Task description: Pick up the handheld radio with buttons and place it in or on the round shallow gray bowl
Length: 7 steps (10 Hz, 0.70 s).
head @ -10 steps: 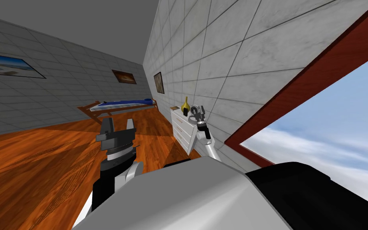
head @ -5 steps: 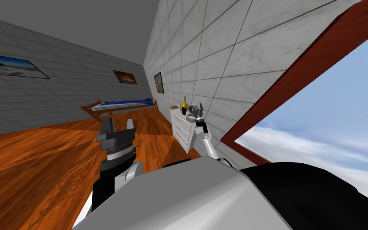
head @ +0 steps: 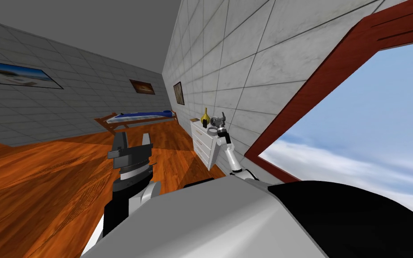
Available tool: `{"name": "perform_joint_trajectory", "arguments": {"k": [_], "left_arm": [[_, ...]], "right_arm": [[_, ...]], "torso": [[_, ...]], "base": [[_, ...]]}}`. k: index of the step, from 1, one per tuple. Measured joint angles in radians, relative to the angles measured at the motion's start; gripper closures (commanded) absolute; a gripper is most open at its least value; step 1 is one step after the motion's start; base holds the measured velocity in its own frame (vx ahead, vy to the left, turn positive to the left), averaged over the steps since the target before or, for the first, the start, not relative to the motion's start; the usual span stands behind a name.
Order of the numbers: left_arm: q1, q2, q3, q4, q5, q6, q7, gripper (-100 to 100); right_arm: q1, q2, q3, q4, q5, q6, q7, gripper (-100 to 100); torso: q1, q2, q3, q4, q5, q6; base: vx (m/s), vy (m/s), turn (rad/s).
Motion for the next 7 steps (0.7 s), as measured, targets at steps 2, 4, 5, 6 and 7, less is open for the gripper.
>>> {"name": "perform_joint_trajectory", "arguments": {"k": [2, 4, 5, 6, 7], "left_arm": [[0.0, 0.0, 0.0, 0.0, 0.0, 0.0, 0.0, 0], [0.0, 0.0, 0.0, 0.0, 0.0, 0.0, 0.0, 0], [0.0, 0.0, 0.0, 0.0, 0.0, 0.0, 0.0, 0], [0.0, 0.0, 0.0, 0.0, 0.0, 0.0, 0.0, 0], [0.0, 0.0, 0.0, 0.0, 0.0, 0.0, 0.0, 0]], "right_arm": [[-0.06, -0.001, -0.011, 0.043, -0.025, 0.032, -0.031, -100], [-0.113, 0.004, -0.016, 0.089, -0.047, 0.055, -0.059, -100], [-0.142, 0.004, -0.023, 0.12, -0.062, 0.073, -0.078, -100], [-0.172, 0.005, -0.028, 0.14, -0.07, 0.089, -0.091, -100], [-0.203, 0.002, -0.033, 0.177, -0.085, 0.103, -0.111, -100]], "torso": [[0.0, -0.001, -0.001, 0.0, 0.0, 0.0], [0.0, -0.002, -0.001, 0.0, 0.0, 0.0], [0.0, -0.001, -0.001, 0.0, 0.0, 0.0], [0.0, -0.001, -0.001, 0.0, 0.0, 0.0], [0.0, -0.002, -0.001, -0.001, 0.0, 0.0]], "base": [[-0.056, -0.058, 0.042], [-0.057, -0.053, 0.042], [-0.062, -0.047, 0.039], [-0.049, -0.059, 0.073], [-0.044, -0.045, 0.04]]}}
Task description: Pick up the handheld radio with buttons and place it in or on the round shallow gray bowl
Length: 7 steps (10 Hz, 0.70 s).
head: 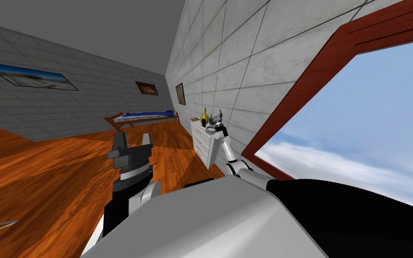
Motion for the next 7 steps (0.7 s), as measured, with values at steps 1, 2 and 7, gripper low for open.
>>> {"name": "perform_joint_trajectory", "arguments": {"k": [1, 2, 7], "left_arm": [[0.0, 0.0, 0.0, 0.0, 0.0, 0.0, 0.0, 0], [0.0, 0.0, 0.0, 0.0, 0.0, 0.0, 0.0, 0], [0.0, 0.0, 0.0, 0.0, 0.0, 0.0, 0.0, 0]], "right_arm": [[-0.027, -0.002, -0.005, 0.022, -0.009, 0.013, -0.015, -100], [-0.051, 0.003, -0.01, 0.049, -0.022, 0.033, -0.033, -100], [-0.173, 0.012, -0.038, 0.172, -0.068, 0.121, -0.106, -100]], "torso": [[0.001, 0.0, 0.0, 0.0, 0.0, 0.0], [0.0, 0.0, 0.0, 0.0, 0.0, 0.0], [0.001, -0.002, -0.001, -0.001, 0.0, 0.0]], "base": [[-0.049, -0.051, 0.064], [-0.036, -0.047, 0.046], [-0.03, -0.053, 0.07]]}}
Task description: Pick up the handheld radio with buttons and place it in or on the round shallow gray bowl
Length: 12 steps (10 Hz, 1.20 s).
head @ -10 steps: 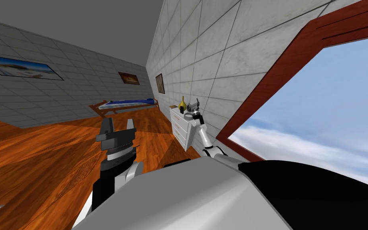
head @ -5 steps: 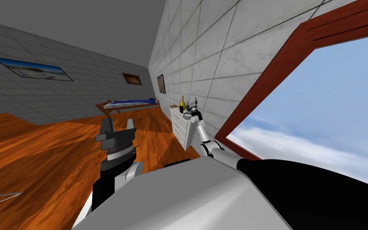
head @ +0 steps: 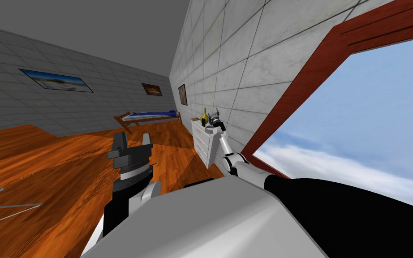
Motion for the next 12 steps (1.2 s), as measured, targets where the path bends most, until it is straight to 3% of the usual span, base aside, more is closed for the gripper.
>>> {"name": "perform_joint_trajectory", "arguments": {"k": [5, 11, 12], "left_arm": [[0.0, 0.0, 0.0, 0.0, 0.0, 0.0, 0.0, 0], [0.0, 0.0, 0.0, 0.0, 0.0, 0.0, 0.0, 0], [0.0, 0.0, 0.0, 0.0, 0.0, 0.0, 0.0, 0]], "right_arm": [[-0.107, 0.01, -0.034, 0.122, -0.044, 0.098, -0.078, -100], [-0.201, 0.014, -0.063, 0.288, -0.092, 0.193, -0.167, -100], [-0.206, 0.019, -0.071, 0.296, -0.093, 0.213, -0.177, -100]], "torso": [[-0.001, -0.001, 0.0, 0.0, 0.0, 0.0], [-0.001, -0.002, -0.001, -0.001, 0.0, 0.0], [-0.001, -0.002, -0.001, -0.001, 0.0, 0.0]], "base": [[-0.014, -0.054, 0.067], [0.004, -0.06, 0.072], [0.01, -0.058, 0.088]]}}
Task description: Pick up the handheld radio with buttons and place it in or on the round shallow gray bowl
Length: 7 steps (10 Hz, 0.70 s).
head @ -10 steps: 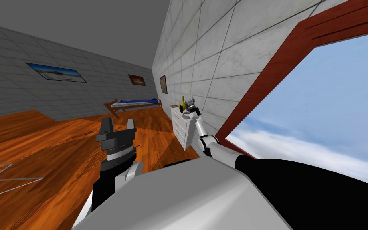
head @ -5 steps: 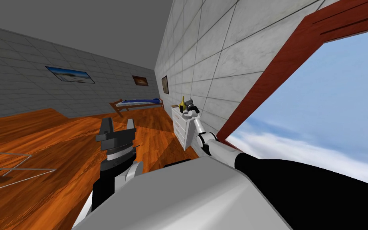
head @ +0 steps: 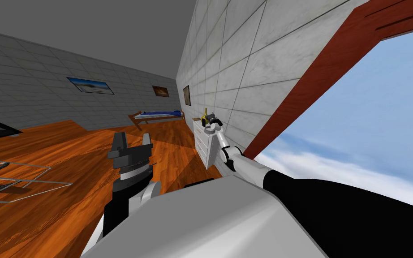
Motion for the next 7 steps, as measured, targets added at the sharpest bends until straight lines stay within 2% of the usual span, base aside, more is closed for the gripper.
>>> {"name": "perform_joint_trajectory", "arguments": {"k": [2, 3, 5, 7], "left_arm": [[0.0, 0.0, 0.0, 0.0, 0.0, 0.0, 0.0, 0], [0.0, 0.0, 0.0, 0.0, 0.0, 0.0, 0.0, 0], [0.0, 0.0, 0.0, 0.0, 0.0, 0.0, 0.0, 0], [0.0, 0.0, 0.0, 0.0, 0.0, 0.0, 0.0, 0]], "right_arm": [[-0.04, 0.01, -0.018, 0.072, -0.016, 0.043, -0.035, -100], [-0.045, 0.016, -0.027, 0.082, -0.016, 0.064, -0.048, -100], [-0.068, 0.02, -0.035, 0.146, -0.042, 0.102, -0.08, -100], [-0.081, 0.046, -0.067, 0.166, -0.02, 0.146, -0.106, -100]], "torso": [[-0.002, -0.001, -0.001, 0.0, 0.0, 0.0], [-0.001, -0.001, 0.0, 0.0, 0.0, 0.0], [-0.001, -0.002, -0.001, 0.0, 0.0, 0.0], [-0.001, -0.002, -0.001, 0.0, 0.0, 0.0]], "base": [[0.021, -0.087, 0.095], [0.02, -0.062, 0.056], [0.029, -0.078, 0.085], [0.024, -0.059, 0.041]]}}
